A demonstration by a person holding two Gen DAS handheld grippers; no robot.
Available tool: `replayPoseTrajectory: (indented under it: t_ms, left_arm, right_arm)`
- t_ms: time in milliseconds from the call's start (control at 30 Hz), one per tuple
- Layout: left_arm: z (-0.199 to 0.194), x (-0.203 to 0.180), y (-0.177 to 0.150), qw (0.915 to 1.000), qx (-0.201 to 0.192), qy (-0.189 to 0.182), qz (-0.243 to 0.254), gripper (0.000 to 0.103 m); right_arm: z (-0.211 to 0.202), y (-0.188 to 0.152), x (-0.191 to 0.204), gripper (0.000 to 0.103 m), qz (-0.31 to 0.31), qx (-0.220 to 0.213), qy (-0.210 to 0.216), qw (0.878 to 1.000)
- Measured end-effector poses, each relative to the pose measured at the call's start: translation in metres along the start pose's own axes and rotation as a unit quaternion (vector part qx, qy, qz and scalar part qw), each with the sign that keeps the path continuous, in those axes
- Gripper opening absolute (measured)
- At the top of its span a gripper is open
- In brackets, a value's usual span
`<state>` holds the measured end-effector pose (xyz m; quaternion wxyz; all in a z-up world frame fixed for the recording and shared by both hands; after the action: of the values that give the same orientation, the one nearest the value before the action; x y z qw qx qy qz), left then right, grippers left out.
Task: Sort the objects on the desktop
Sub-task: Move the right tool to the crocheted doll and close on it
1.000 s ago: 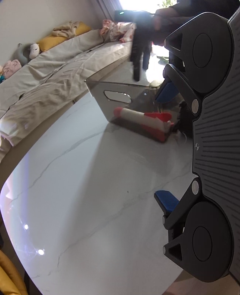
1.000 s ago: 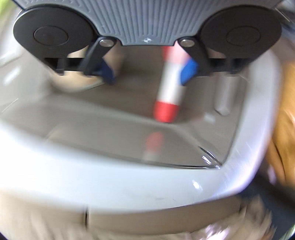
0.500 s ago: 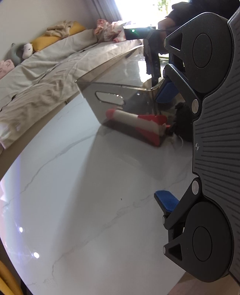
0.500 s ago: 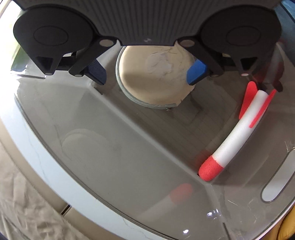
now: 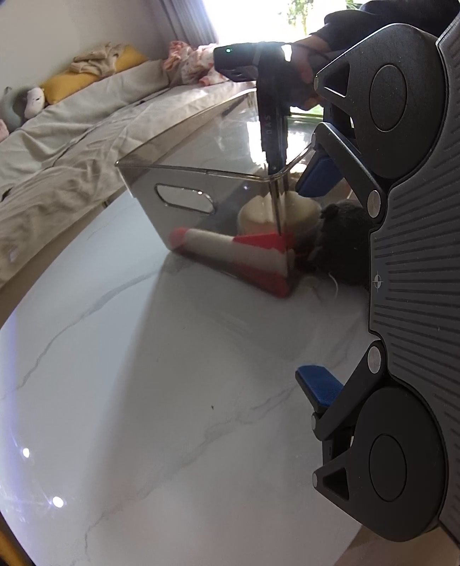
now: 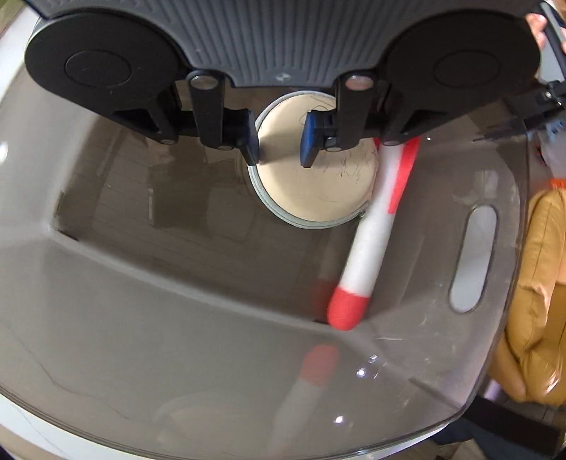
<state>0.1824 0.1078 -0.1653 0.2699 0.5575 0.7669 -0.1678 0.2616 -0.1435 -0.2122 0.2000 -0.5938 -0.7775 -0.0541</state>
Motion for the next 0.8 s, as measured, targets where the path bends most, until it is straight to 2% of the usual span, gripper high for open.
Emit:
replayPoseTrajectory:
  t_ms: [167,233,367,467,500,533,567,667,700,800]
  left_arm:
    - [-0.001,-0.003,-0.003,0.9999,0.008,0.002,0.006,0.103]
    - [0.002,-0.008,-0.006,0.9996,0.024,-0.010,0.013,0.103]
    - [0.012,-0.019,-0.019,0.9977,0.060,-0.025,0.019,0.103]
    - [0.016,-0.032,-0.031,0.9971,0.066,-0.009,0.036,0.103]
    - [0.017,-0.036,-0.035,0.9969,0.067,-0.003,0.043,0.103]
    - [0.019,-0.041,-0.039,0.9965,0.068,0.000,0.049,0.103]
    - [0.020,-0.044,-0.042,0.9962,0.070,0.002,0.052,0.103]
    - [0.026,-0.050,-0.052,0.9970,0.064,-0.004,0.045,0.103]
    - [0.027,-0.049,-0.056,0.9976,0.058,-0.010,0.037,0.103]
    - [0.032,-0.047,-0.066,0.9995,0.027,-0.016,0.011,0.103]
  right_arm:
    - [-0.001,-0.010,0.011,0.035,-0.024,-0.013,-0.028,0.999]
    - [-0.007,-0.009,0.010,0.036,-0.028,-0.023,-0.040,0.999]
    - [-0.029,-0.031,0.019,0.039,-0.043,-0.065,-0.080,0.994]
    - [-0.065,-0.060,0.030,0.054,-0.053,-0.124,-0.094,0.986]
    - [-0.077,-0.070,0.034,0.062,-0.056,-0.143,-0.098,0.983]
    - [-0.092,-0.082,0.037,0.070,-0.054,-0.167,-0.094,0.980]
    - [-0.099,-0.095,0.036,0.073,-0.038,-0.186,-0.079,0.979]
    - [-0.101,-0.137,0.026,0.090,0.032,-0.228,-0.018,0.973]
    - [-0.101,-0.150,0.023,0.103,0.055,-0.242,0.002,0.969]
    - [-0.104,-0.192,0.012,0.103,0.124,-0.281,0.063,0.950]
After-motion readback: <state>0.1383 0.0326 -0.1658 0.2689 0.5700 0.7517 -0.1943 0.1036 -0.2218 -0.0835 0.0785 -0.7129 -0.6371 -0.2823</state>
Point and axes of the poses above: each gripper's, at about its wrist camera, not at the fingertips, and z roughly the way its jaws point, x to its left, y to its top, the point moved 4 cm from there along z, roughly the way its jaws point, and after that the axes turned 12 degrees about x, right-handed, at the moved point
